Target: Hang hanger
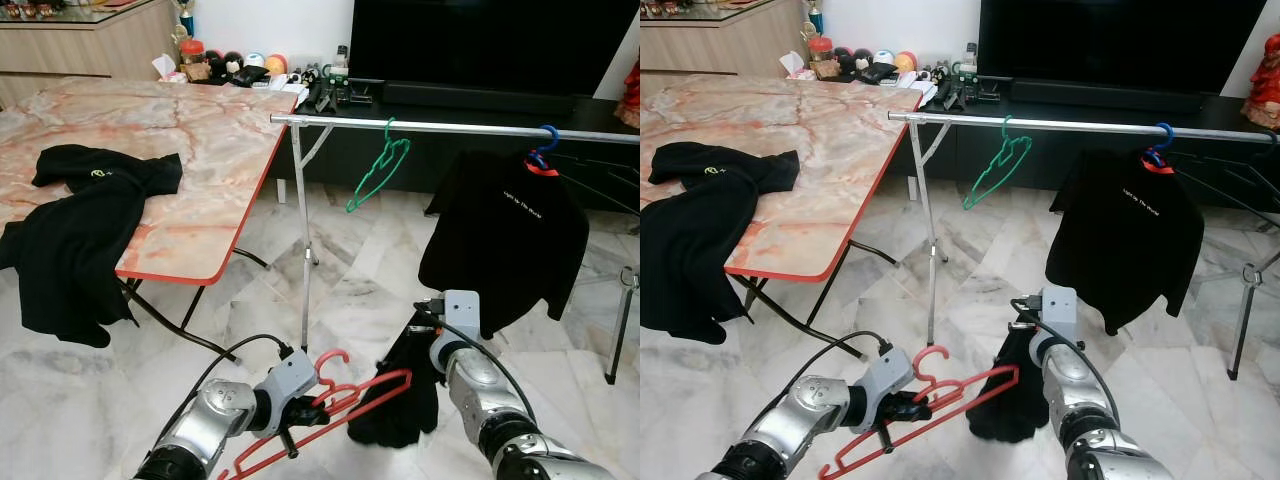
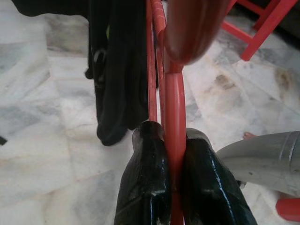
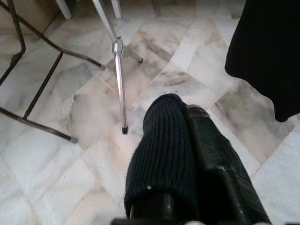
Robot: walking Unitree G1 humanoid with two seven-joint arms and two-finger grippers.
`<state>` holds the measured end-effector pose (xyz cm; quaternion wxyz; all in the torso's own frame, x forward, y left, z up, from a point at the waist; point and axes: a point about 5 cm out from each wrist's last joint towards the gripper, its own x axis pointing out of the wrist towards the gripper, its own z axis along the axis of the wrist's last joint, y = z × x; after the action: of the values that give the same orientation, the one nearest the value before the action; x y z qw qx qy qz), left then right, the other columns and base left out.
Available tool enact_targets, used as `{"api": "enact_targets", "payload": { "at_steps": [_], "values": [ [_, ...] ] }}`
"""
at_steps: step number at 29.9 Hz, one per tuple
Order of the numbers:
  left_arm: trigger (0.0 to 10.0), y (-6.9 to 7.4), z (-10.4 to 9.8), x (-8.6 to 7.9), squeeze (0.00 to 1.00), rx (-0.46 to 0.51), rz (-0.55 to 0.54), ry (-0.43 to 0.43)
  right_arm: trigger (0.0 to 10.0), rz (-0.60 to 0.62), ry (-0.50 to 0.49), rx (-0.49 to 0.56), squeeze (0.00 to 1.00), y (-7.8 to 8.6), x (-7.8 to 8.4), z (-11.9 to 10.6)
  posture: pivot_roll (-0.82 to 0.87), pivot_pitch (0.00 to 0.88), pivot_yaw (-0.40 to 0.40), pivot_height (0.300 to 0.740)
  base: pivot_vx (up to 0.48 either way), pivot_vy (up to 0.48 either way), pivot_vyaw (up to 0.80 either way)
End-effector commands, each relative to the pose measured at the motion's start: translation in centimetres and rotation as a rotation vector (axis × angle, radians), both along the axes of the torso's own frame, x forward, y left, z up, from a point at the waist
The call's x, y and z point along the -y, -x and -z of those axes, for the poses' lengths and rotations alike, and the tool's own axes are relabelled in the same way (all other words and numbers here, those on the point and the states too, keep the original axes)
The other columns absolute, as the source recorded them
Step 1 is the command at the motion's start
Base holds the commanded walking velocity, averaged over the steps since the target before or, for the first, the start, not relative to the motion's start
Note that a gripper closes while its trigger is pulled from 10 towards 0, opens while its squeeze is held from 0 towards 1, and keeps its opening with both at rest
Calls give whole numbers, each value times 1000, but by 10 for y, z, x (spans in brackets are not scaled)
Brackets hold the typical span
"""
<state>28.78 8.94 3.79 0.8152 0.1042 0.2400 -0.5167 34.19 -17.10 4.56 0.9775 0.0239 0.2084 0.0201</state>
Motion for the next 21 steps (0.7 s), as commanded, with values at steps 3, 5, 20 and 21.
{"api": "enact_targets", "payload": {
  "at_steps": [3,5,20,21],
  "values": [
    [10000,5,-1,4,0,-40,47,35,10000,-14,-11,-3,0,1,-5,1,51,11,4,740,0,0,0],
    [10000,5,-1,5,0,-23,35,43,10000,-19,-15,-2,0,1,-7,2,48,5,5,740,0,0,0],
    [10000,-10,-5,-3,0,74,-110,-8,10000,5,-24,-7,0,7,-3,8,49,42,11,740,0,0,0],
    [10000,-11,-6,-4,0,76,-116,-10,10000,7,-26,-3,0,7,-2,8,53,44,9,740,0,0,0]
  ]
}}
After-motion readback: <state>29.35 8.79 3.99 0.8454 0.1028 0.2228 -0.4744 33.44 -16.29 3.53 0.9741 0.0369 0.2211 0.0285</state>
